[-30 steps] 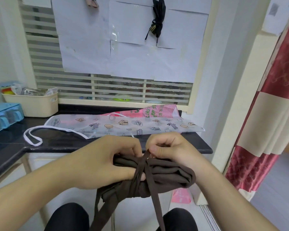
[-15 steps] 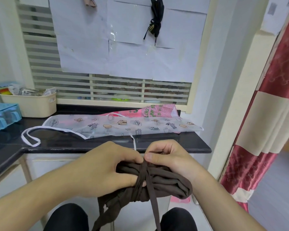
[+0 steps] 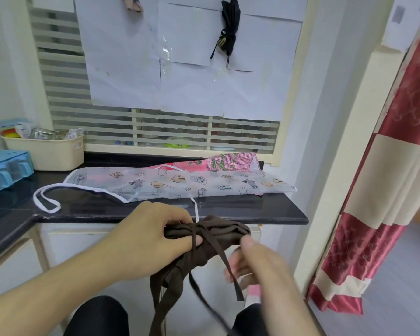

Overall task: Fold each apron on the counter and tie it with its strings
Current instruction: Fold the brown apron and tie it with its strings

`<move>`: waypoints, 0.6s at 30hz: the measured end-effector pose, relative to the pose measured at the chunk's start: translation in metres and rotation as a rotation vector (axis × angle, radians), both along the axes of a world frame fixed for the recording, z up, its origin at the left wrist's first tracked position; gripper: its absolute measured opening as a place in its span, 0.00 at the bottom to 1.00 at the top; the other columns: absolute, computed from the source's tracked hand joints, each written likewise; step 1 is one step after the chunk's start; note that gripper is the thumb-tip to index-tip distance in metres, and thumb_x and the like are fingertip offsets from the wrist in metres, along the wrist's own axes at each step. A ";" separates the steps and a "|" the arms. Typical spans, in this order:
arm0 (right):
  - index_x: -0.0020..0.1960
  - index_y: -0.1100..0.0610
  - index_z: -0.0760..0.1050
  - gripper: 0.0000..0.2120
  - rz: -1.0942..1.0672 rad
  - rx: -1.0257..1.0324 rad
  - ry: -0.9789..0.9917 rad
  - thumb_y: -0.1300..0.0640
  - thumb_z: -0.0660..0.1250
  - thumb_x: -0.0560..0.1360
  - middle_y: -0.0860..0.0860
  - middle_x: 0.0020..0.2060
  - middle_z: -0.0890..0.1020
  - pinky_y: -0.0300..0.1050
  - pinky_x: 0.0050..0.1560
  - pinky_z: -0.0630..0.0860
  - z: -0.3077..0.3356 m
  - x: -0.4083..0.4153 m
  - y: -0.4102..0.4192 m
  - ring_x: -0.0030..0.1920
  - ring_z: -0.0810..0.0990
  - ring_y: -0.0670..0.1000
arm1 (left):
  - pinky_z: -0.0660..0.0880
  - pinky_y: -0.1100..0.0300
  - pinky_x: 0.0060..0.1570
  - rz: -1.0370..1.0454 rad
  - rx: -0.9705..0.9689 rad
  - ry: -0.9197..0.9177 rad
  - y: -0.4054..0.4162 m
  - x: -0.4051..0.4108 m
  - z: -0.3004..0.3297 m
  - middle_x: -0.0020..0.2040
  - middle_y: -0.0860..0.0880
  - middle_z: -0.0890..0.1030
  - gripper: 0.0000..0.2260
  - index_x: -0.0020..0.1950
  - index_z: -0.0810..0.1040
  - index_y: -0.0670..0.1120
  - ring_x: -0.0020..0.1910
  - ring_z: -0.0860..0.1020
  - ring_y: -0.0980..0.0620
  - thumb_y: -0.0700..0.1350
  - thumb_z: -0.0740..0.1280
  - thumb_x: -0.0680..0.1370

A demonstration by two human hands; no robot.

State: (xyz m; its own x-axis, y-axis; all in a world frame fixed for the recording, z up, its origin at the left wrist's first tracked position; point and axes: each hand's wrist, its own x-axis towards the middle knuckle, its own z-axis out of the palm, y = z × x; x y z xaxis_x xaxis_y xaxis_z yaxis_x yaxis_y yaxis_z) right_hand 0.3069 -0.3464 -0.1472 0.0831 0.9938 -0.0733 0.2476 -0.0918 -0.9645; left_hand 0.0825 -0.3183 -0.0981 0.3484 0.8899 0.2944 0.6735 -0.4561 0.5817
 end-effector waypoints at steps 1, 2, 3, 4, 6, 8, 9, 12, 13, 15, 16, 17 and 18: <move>0.37 0.53 0.81 0.24 0.055 0.047 -0.065 0.33 0.62 0.66 0.53 0.37 0.86 0.53 0.54 0.80 -0.002 -0.009 -0.012 0.39 0.84 0.52 | 0.81 0.50 0.48 0.002 -0.011 -0.008 0.000 0.002 -0.001 0.40 0.56 0.86 0.04 0.46 0.85 0.57 0.41 0.83 0.54 0.55 0.74 0.77; 0.41 0.50 0.80 0.22 0.084 0.115 -0.112 0.31 0.64 0.65 0.52 0.39 0.86 0.51 0.53 0.81 -0.002 -0.016 -0.021 0.41 0.85 0.50 | 0.81 0.50 0.47 0.003 -0.021 -0.013 0.000 0.004 -0.002 0.39 0.56 0.86 0.04 0.46 0.85 0.56 0.41 0.83 0.53 0.55 0.74 0.76; 0.42 0.49 0.79 0.19 0.087 0.180 -0.129 0.33 0.67 0.66 0.51 0.39 0.86 0.50 0.51 0.82 -0.003 -0.021 -0.024 0.40 0.85 0.49 | 0.81 0.49 0.47 0.007 -0.024 -0.017 -0.001 0.005 -0.002 0.39 0.55 0.85 0.04 0.46 0.85 0.56 0.40 0.83 0.53 0.54 0.74 0.76; 0.42 0.49 0.78 0.15 0.082 0.213 -0.128 0.37 0.69 0.69 0.50 0.38 0.87 0.50 0.51 0.82 -0.005 -0.023 -0.025 0.39 0.86 0.49 | 0.81 0.49 0.47 0.017 -0.022 -0.020 -0.001 0.006 -0.002 0.39 0.55 0.85 0.04 0.46 0.85 0.55 0.40 0.83 0.53 0.54 0.74 0.76; 0.43 0.54 0.79 0.07 0.099 0.207 -0.046 0.52 0.70 0.77 0.53 0.37 0.87 0.52 0.51 0.81 -0.004 -0.022 -0.015 0.39 0.86 0.51 | 0.81 0.50 0.47 0.036 -0.011 -0.028 -0.001 0.004 0.000 0.39 0.56 0.85 0.03 0.46 0.85 0.55 0.41 0.83 0.54 0.53 0.74 0.77; 0.44 0.57 0.79 0.03 0.096 0.195 0.040 0.57 0.69 0.72 0.55 0.36 0.86 0.53 0.51 0.80 -0.005 -0.019 -0.007 0.40 0.86 0.55 | 0.81 0.50 0.48 0.040 -0.012 -0.037 -0.001 0.000 0.003 0.40 0.57 0.86 0.02 0.46 0.85 0.56 0.42 0.83 0.55 0.52 0.74 0.77; 0.44 0.57 0.79 0.06 0.107 0.193 0.071 0.58 0.68 0.67 0.55 0.37 0.86 0.52 0.51 0.80 -0.007 -0.017 -0.005 0.41 0.86 0.55 | 0.81 0.49 0.49 0.038 -0.021 -0.042 -0.001 -0.001 0.004 0.40 0.57 0.86 0.02 0.47 0.85 0.56 0.42 0.83 0.54 0.52 0.74 0.77; 0.48 0.56 0.77 0.13 0.147 0.152 0.105 0.65 0.67 0.65 0.51 0.42 0.87 0.45 0.50 0.79 -0.022 -0.016 -0.002 0.46 0.85 0.50 | 0.81 0.46 0.51 0.030 -0.047 -0.077 0.001 -0.002 0.006 0.41 0.55 0.86 0.02 0.48 0.85 0.56 0.42 0.84 0.53 0.53 0.74 0.77; 0.50 0.51 0.76 0.17 0.142 0.151 0.089 0.66 0.67 0.65 0.48 0.47 0.87 0.43 0.50 0.78 -0.027 -0.016 0.001 0.49 0.85 0.48 | 0.81 0.46 0.52 0.026 -0.056 -0.096 0.001 -0.002 0.006 0.41 0.55 0.86 0.02 0.48 0.86 0.56 0.42 0.84 0.53 0.52 0.74 0.77; 0.56 0.39 0.74 0.24 0.200 0.175 0.078 0.61 0.69 0.65 0.42 0.58 0.85 0.43 0.59 0.76 -0.036 -0.016 0.004 0.60 0.82 0.44 | 0.81 0.46 0.53 0.008 -0.089 -0.144 0.001 0.000 0.008 0.41 0.53 0.87 0.03 0.48 0.86 0.56 0.41 0.84 0.52 0.53 0.75 0.77; 0.62 0.35 0.72 0.30 0.272 0.189 0.100 0.58 0.72 0.65 0.39 0.64 0.82 0.43 0.65 0.73 -0.038 -0.016 0.005 0.66 0.79 0.42 | 0.81 0.45 0.54 -0.005 -0.106 -0.162 0.001 0.002 0.009 0.41 0.52 0.87 0.03 0.48 0.86 0.56 0.42 0.85 0.51 0.54 0.75 0.77; 0.69 0.34 0.70 0.36 0.350 0.188 0.147 0.57 0.74 0.67 0.38 0.67 0.79 0.43 0.70 0.71 -0.040 -0.019 0.006 0.70 0.75 0.41 | 0.81 0.45 0.54 -0.015 -0.122 -0.173 0.001 0.003 0.010 0.41 0.52 0.87 0.04 0.48 0.86 0.56 0.42 0.85 0.50 0.54 0.75 0.77; 0.74 0.38 0.68 0.39 0.411 0.174 0.210 0.57 0.76 0.67 0.39 0.69 0.79 0.45 0.72 0.70 -0.041 -0.023 0.006 0.72 0.74 0.42 | 0.81 0.45 0.54 -0.019 -0.132 -0.177 0.001 0.004 0.010 0.41 0.52 0.87 0.04 0.49 0.86 0.56 0.42 0.85 0.50 0.54 0.75 0.77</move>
